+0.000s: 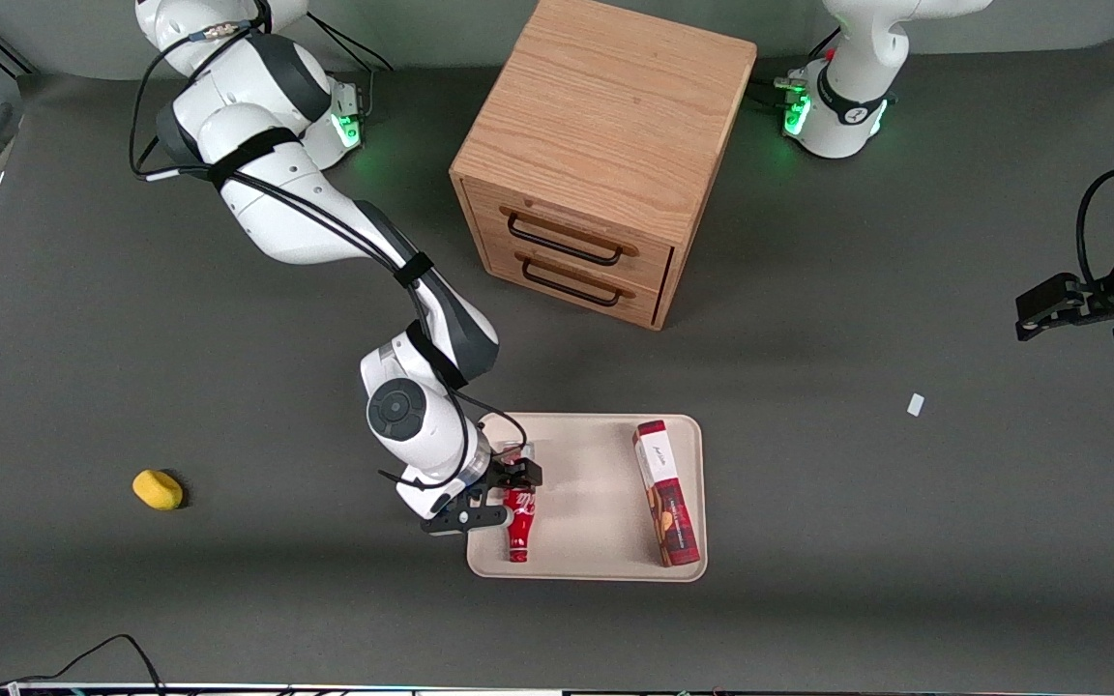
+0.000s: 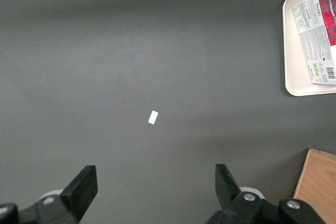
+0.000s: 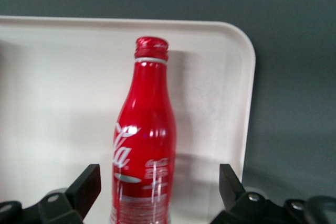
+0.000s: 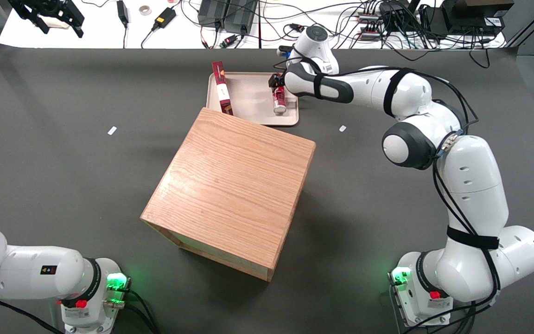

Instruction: Place coke bottle on tray

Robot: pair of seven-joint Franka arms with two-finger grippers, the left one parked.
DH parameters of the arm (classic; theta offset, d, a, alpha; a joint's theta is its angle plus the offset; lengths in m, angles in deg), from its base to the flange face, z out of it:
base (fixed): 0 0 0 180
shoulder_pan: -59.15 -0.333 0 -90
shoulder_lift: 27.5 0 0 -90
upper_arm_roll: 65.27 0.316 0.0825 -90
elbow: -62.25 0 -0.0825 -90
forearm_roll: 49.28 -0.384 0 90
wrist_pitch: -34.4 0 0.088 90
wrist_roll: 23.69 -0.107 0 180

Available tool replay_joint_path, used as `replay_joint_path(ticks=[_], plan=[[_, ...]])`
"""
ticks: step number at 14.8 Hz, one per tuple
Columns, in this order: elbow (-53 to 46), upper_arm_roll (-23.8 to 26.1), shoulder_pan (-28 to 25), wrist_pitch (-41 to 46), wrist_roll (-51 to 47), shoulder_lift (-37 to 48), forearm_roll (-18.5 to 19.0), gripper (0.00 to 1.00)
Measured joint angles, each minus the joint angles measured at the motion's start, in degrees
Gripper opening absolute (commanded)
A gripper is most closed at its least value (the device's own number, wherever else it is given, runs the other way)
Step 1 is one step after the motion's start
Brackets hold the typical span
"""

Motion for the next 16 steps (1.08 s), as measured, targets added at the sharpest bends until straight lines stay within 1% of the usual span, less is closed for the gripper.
replay_joint_path(ticks=[3,5,8,10,13,16], plan=[[0.79,-0.59,1.26,0.0,0.0,2.61,0.07,1.0],[4.82,-0.69,4.11,0.47,0.0,7.49,0.07,1.0],[16.13,-0.61,9.55,1.97,0.05,18.06,0.07,1.0],[23.24,-0.62,12.24,5.3,0.31,25.72,0.08,1.0],[29.96,-0.71,14.99,13.42,4.19,36.82,0.09,1.0],[35.51,-0.99,18.75,17.74,8.22,46.36,-0.09,1.0]])
